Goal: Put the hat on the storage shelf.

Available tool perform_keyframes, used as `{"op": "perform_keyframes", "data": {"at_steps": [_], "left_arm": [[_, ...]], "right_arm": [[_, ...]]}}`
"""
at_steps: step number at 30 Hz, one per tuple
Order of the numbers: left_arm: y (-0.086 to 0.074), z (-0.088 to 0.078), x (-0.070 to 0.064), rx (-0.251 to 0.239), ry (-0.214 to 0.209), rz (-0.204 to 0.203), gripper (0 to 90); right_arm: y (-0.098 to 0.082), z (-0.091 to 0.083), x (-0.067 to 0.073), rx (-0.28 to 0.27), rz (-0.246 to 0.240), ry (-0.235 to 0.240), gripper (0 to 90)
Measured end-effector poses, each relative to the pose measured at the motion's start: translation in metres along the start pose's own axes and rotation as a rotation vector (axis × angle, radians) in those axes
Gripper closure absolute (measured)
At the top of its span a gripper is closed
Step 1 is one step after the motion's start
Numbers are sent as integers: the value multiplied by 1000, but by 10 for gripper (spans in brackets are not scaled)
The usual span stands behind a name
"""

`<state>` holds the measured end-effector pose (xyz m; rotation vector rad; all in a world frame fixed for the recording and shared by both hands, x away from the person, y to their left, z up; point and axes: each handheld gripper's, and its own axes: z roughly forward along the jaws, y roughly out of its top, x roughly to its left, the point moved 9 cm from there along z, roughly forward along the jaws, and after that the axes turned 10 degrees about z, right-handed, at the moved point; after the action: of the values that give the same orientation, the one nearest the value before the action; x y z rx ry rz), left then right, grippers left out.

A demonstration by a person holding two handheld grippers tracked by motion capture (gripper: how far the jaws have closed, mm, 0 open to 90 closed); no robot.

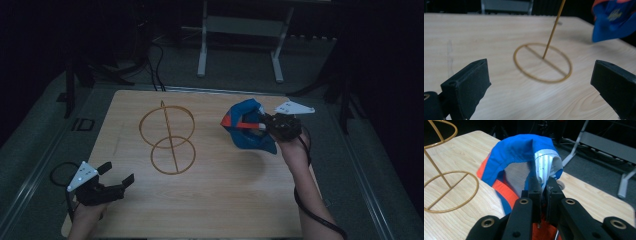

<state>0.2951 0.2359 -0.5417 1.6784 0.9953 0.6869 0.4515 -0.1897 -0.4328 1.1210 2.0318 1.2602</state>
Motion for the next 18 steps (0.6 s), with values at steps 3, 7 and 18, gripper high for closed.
{"op": "perform_keyframes", "data": {"at_steps": [3,7,18], "left_arm": [[17,-8,-4,-9,1,9,28],[43,-16,-10,-23,0,35,35],[116,-19,-36,-75,-41,137,48]], "right_arm": [[6,-11,-2,-13,-9,-12,850],[10,-22,-5,-30,7,-9,849],[18,-44,13,-70,5,24,849]]}}
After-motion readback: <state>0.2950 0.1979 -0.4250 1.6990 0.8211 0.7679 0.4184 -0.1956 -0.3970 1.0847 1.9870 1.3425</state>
